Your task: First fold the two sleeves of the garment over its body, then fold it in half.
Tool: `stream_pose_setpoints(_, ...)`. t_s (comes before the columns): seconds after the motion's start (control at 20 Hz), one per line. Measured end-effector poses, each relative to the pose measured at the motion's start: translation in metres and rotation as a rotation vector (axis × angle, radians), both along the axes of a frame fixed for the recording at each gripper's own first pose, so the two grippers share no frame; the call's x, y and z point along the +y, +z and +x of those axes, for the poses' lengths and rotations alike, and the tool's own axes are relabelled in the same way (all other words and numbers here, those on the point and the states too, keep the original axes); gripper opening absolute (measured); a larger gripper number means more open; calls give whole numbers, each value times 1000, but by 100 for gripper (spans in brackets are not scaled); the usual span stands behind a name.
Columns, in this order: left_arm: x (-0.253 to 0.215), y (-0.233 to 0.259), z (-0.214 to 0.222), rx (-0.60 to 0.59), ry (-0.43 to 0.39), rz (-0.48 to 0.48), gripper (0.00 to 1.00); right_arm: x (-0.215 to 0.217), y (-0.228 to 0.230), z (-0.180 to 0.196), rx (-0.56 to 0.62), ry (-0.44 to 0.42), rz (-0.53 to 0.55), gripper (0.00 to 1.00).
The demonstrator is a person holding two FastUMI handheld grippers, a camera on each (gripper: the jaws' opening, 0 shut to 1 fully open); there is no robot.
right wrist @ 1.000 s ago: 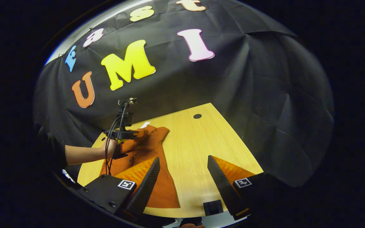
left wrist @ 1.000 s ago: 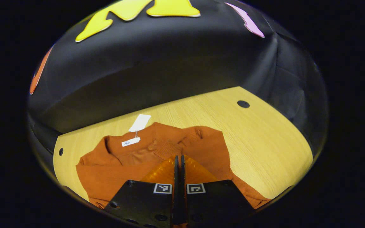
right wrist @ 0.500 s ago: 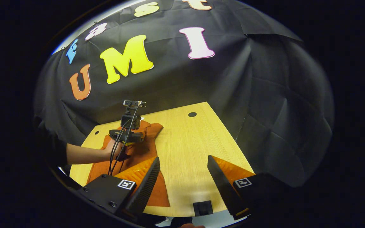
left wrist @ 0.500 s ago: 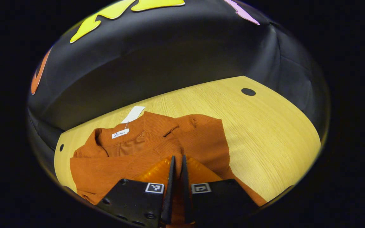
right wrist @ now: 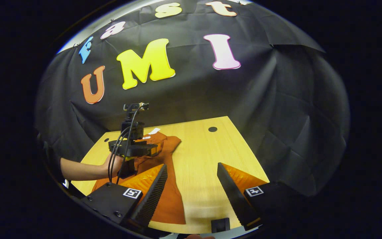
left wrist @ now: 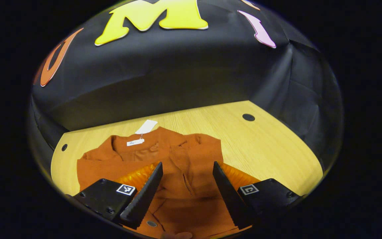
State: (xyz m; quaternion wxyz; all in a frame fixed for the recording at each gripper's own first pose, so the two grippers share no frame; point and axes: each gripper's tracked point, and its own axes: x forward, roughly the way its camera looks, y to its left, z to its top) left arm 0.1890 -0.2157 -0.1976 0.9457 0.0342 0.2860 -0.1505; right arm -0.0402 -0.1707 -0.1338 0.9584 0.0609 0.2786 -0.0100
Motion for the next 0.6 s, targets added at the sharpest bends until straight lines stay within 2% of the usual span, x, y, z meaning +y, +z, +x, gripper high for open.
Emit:
stream_pose_setpoints(0.05,9,16,-6,-23,16,-23,98,10,1,5,-11,18,-2,93)
stream_pose_setpoints(0.1,21,28,-13,-45,32,-48,98,19,3,10,-24,36,-4,93)
stream_pose_setpoints(0.15,36,45,-20,-72,50,-60,98,30,3,17,-33,55,-8,98)
stream_pose_setpoints(0.2,54,61,-28,-100,69,-65,98,39,2,22,-36,73,-12,94)
stream_pose_setpoints(0.3,95,88,-49,-153,113,-62,98,59,3,31,-49,104,-12,94)
stream_pose_setpoints(0.35,116,98,-60,-178,139,-55,98,70,4,35,-55,121,-12,98)
stream_pose_setpoints(0.45,157,122,-87,-220,194,-48,98,88,5,41,-71,150,-19,98)
stream_pose_setpoints(0.5,176,132,-99,-241,221,-46,98,98,7,43,-78,162,-20,93)
stream_pose_setpoints(0.55,193,139,-112,-264,246,-43,98,109,8,45,-80,174,-21,98)
stream_pose_setpoints(0.6,206,143,-120,-281,263,-37,98,116,7,45,-83,182,-23,94)
